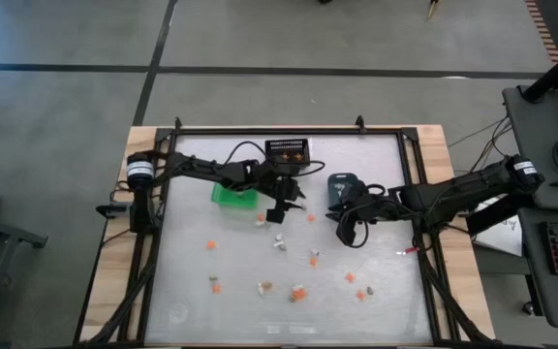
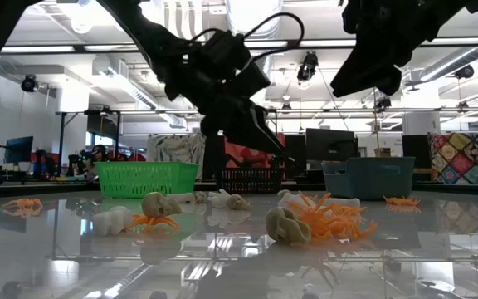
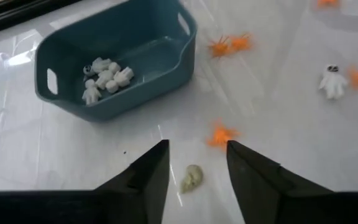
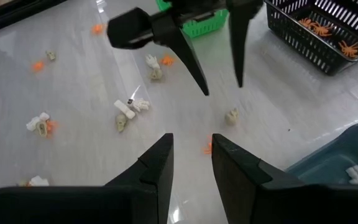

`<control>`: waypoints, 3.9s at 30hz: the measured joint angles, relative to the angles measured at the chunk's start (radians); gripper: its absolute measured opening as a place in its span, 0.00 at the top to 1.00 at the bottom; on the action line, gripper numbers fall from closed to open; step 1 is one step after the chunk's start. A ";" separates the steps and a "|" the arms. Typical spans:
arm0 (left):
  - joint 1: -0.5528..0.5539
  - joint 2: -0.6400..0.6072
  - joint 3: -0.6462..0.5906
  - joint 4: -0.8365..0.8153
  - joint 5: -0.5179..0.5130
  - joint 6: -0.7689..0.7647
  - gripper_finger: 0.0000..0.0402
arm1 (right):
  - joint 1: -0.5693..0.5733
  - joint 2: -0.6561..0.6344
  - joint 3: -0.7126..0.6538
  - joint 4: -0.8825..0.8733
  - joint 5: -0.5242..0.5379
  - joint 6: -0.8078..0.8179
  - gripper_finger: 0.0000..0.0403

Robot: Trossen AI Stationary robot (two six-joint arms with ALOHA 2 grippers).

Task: Sort Halloween decoration
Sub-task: Put the gray skull toy into the green bin, then put the white skeleton toy into the blue bin

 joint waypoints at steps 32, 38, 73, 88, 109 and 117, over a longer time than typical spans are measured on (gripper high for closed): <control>0.030 0.195 0.039 0.085 0.018 0.016 0.70 | 0.000 0.001 -0.024 0.058 0.000 -0.008 0.75; 0.031 0.195 0.038 0.084 0.018 0.017 0.85 | 0.000 0.001 -0.024 0.058 0.000 -0.008 0.75; 0.032 -0.426 -0.059 -0.842 -0.235 -0.069 0.91 | 0.000 0.001 -0.025 0.153 -0.002 0.012 0.75; 0.100 -0.394 -0.174 -0.891 -0.456 -0.089 0.91 | 0.000 0.001 -0.025 0.164 -0.002 0.045 0.75; 0.121 -0.290 -0.170 -0.877 -0.458 -0.097 0.88 | 0.000 0.001 -0.025 0.163 -0.002 0.070 0.75; 0.121 -0.293 -0.170 -0.870 -0.487 -0.111 0.81 | 0.000 0.001 -0.025 0.163 -0.002 0.105 0.75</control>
